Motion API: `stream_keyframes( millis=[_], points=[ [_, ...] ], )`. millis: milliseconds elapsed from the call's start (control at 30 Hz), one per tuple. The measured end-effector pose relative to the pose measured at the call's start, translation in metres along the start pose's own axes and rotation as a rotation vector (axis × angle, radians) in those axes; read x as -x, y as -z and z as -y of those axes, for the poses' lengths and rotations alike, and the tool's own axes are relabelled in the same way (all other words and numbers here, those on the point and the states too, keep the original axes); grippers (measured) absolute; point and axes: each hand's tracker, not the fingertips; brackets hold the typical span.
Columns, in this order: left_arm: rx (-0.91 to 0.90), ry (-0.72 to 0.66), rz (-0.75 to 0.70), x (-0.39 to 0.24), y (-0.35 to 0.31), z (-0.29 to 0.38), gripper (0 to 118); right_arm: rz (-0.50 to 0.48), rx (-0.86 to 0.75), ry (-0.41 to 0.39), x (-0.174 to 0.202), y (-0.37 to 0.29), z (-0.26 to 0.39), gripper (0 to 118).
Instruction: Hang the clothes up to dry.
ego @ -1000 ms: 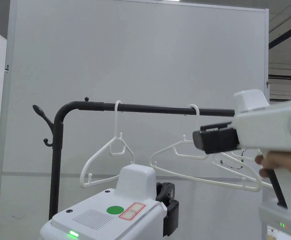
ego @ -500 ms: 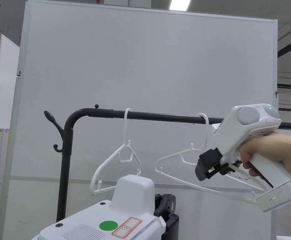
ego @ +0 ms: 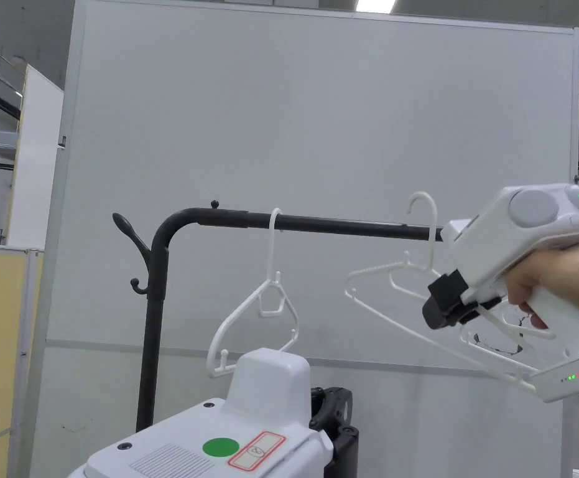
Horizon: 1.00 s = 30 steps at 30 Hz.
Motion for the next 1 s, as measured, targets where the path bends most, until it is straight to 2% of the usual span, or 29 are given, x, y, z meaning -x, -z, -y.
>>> stream_keyframes(
  millis=[100, 133, 200, 367, 400, 433, 567, 633, 667, 767, 833, 900, 933, 1000],
  points=[
    [0.003, -0.013, -0.026, 0.003, 0.0, 0.002, 2, -0.023, -0.018, -0.009, 0.005, -0.018, 0.003, 6],
    [0.001, -0.012, -0.037, 0.004, -0.001, 0.004, 2, -0.024, -0.032, -0.043, 0.009, -0.022, 0.008, 6],
    [0.008, -0.012, -0.072, 0.008, -0.003, 0.009, 2, -0.039, -0.018, -0.059, 0.014, -0.028, 0.024, 6],
    [0.036, 0.009, -0.11, 0.016, -0.004, 0.024, 2, -0.082, -0.058, -0.137, 0.038, -0.047, 0.092, 6],
    [0.041, 0.016, -0.111, 0.018, -0.003, 0.027, 2, -0.122, -0.077, -0.141, 0.043, -0.049, 0.11, 6],
    [0.05, 0.021, -0.112, 0.019, -0.003, 0.031, 2, -0.13, -0.1, -0.122, 0.048, -0.05, 0.127, 6],
    [0.095, 0.013, -0.12, 0.021, -0.012, 0.059, 2, -0.133, -0.133, -0.129, 0.078, -0.03, 0.212, 6],
    [0.123, 0.016, -0.122, 0.023, -0.017, 0.075, 2, -0.176, -0.093, -0.071, 0.086, -0.008, 0.248, 6],
    [0.148, 0.014, -0.123, 0.024, -0.018, 0.083, 2, -0.165, -0.109, -0.062, 0.089, 0.002, 0.264, 6],
    [0.206, 0.019, -0.119, 0.029, -0.019, 0.101, 2, -0.202, -0.072, -0.031, 0.083, 0.027, 0.291, 6],
    [0.243, 0.023, -0.06, 0.034, -0.021, 0.105, 2, -0.279, -0.026, -0.04, 0.073, 0.037, 0.296, 6],
    [0.259, -0.002, 0.073, 0.042, -0.025, 0.105, 2, -0.403, -0.005, -0.15, 0.057, 0.04, 0.296, 6],
    [0.283, -0.019, 0.16, 0.046, -0.028, 0.105, 2, -0.467, 0.019, -0.175, 0.049, 0.042, 0.294, 5],
    [0.371, -0.061, 0.398, 0.054, -0.033, 0.106, 2, -0.634, 0.007, -0.34, 0.043, 0.035, 0.295, 5]
  ],
)
